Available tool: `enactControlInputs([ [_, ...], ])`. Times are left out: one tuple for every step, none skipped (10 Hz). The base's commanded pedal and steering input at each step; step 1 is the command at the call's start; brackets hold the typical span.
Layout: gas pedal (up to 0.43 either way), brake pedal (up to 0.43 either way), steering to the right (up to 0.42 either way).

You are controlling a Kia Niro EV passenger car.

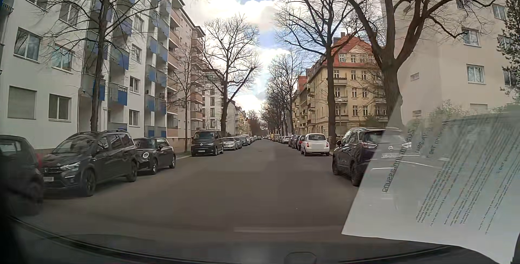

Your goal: Follow the waypoints while adhering to traffic rules and regulations

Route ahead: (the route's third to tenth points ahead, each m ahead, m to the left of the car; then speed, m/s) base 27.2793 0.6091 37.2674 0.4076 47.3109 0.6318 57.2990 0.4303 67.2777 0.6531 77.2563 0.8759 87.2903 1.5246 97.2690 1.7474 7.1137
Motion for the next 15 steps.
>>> enactControlInputs([
  [0.079,0.03,0.0],
  [0.079,0.03,0.0],
  [0.079,0.03,0.0],
  [0.079,0.03,0.0],
  [0.079,0.03,0.0],
  [0.079,0.03,-0.001],
  [0.079,0.03,-0.002],
  [0.079,0.03,-0.002],
  [0.079,0.03,-0.002],
  [0.079,0.03,-0.002],
  [0.079,0.03,-0.002],
  [0.079,0.03,-0.004],
  [0.079,0.03,-0.004],
  [0.079,0.03,-0.004],
  [0.079,0.03,-0.004],
])
